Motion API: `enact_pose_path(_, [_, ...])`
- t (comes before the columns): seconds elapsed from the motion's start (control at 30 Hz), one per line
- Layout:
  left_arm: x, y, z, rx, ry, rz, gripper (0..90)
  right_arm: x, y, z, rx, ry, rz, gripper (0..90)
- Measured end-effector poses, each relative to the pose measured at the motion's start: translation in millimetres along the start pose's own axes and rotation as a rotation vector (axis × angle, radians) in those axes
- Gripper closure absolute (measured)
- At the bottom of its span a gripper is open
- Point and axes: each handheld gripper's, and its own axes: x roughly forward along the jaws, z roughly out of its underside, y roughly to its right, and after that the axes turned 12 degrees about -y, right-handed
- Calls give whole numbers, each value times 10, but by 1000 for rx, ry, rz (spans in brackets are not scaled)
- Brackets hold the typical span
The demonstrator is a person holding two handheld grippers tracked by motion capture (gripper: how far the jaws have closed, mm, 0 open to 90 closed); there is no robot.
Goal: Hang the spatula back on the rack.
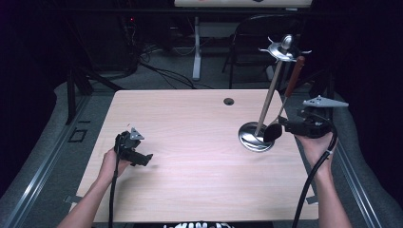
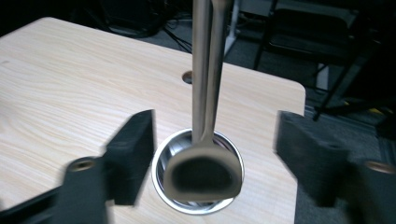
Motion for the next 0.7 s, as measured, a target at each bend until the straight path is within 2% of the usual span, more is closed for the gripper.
enact_pose_path(0.07, [-2,3,1,-3,13,0,0,30,-10,34,11,-3,-19,200])
enact_pose_path(0.23, [-7,14,-7,10,9,-3,0,118,-50,125,17,-31,-31,153])
enact_pose_path(0.37, [-8,15,-7,12,10,-1,1,238,-87,279,21,-84,-44,139])
enact_pose_path(0.53, [-11,18,-6,15,17,-5,0,305,-116,424,22,-113,-33,133])
enact_pose_path(0.7, [-2,29,-14,20,14,-6,0,423,-204,619,10,-181,-28,58])
